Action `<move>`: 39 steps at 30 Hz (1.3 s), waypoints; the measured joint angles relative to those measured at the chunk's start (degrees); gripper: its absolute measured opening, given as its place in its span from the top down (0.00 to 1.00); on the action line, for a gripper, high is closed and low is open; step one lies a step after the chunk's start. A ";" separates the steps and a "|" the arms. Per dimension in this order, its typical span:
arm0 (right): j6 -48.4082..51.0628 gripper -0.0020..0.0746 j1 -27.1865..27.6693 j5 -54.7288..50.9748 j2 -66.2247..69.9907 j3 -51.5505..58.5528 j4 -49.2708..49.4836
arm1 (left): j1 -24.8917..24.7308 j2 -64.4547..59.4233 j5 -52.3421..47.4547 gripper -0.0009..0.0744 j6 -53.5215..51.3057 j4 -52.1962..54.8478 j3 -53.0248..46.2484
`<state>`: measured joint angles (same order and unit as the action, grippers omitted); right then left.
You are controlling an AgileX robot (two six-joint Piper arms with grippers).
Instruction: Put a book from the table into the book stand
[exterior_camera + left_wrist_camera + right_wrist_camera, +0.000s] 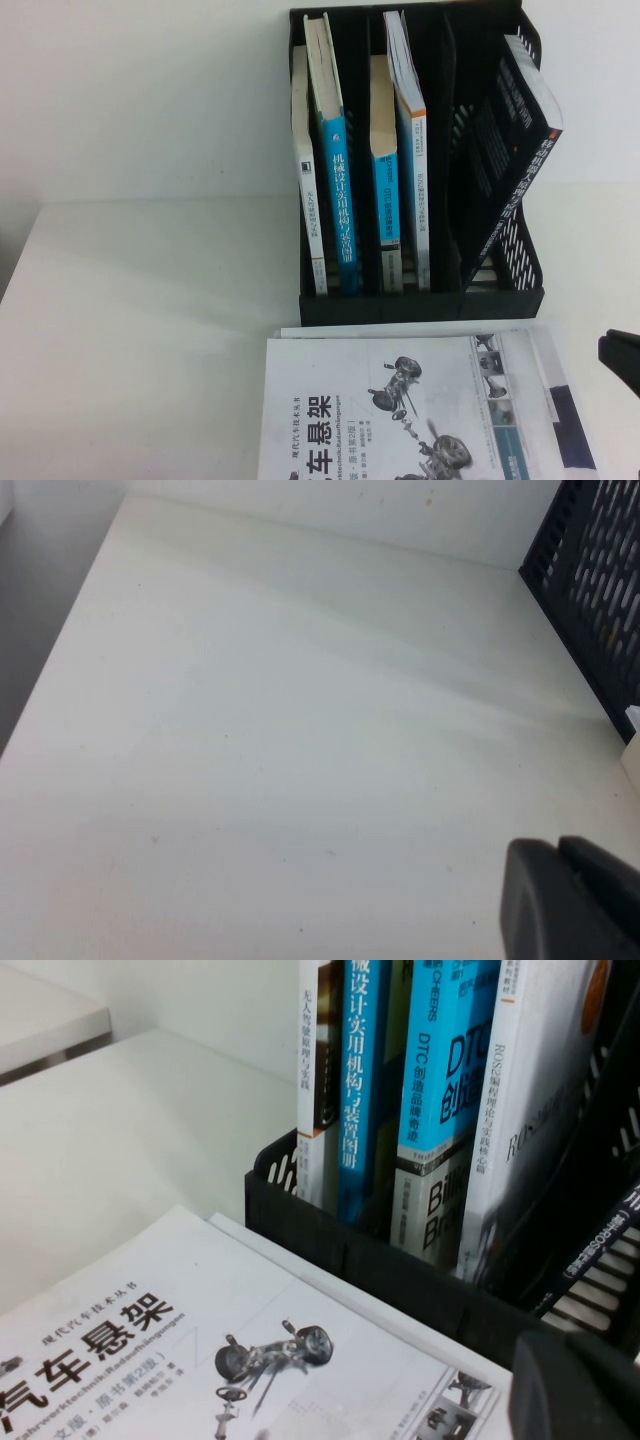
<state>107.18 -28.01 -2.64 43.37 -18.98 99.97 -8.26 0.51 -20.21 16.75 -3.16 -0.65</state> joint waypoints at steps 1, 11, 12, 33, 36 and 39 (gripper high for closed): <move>0.00 0.98 0.00 -0.02 0.00 0.00 0.00 | 0.00 0.00 0.00 0.99 0.00 0.00 0.00; 0.00 0.98 0.29 -0.22 -0.69 0.00 0.00 | 0.00 0.00 -0.09 0.99 0.00 -0.13 0.00; 0.00 0.98 0.73 -0.35 -1.43 0.00 0.00 | 0.00 0.00 -0.09 0.99 0.00 -0.13 0.00; -3.08 0.98 16.72 11.16 -40.16 0.00 -0.27 | 0.00 0.09 -0.09 0.99 0.00 -0.16 0.00; -17.38 0.98 16.72 9.65 -40.16 0.00 -14.36 | 0.00 0.09 -0.09 0.99 0.00 -0.25 0.00; -42.33 0.98 16.72 1.18 -40.05 -0.13 -44.98 | 0.00 0.09 -0.09 0.99 0.00 -0.25 0.00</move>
<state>64.86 -11.29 -1.46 3.32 -19.11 54.99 -8.26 0.60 -20.30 16.75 -3.42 -0.65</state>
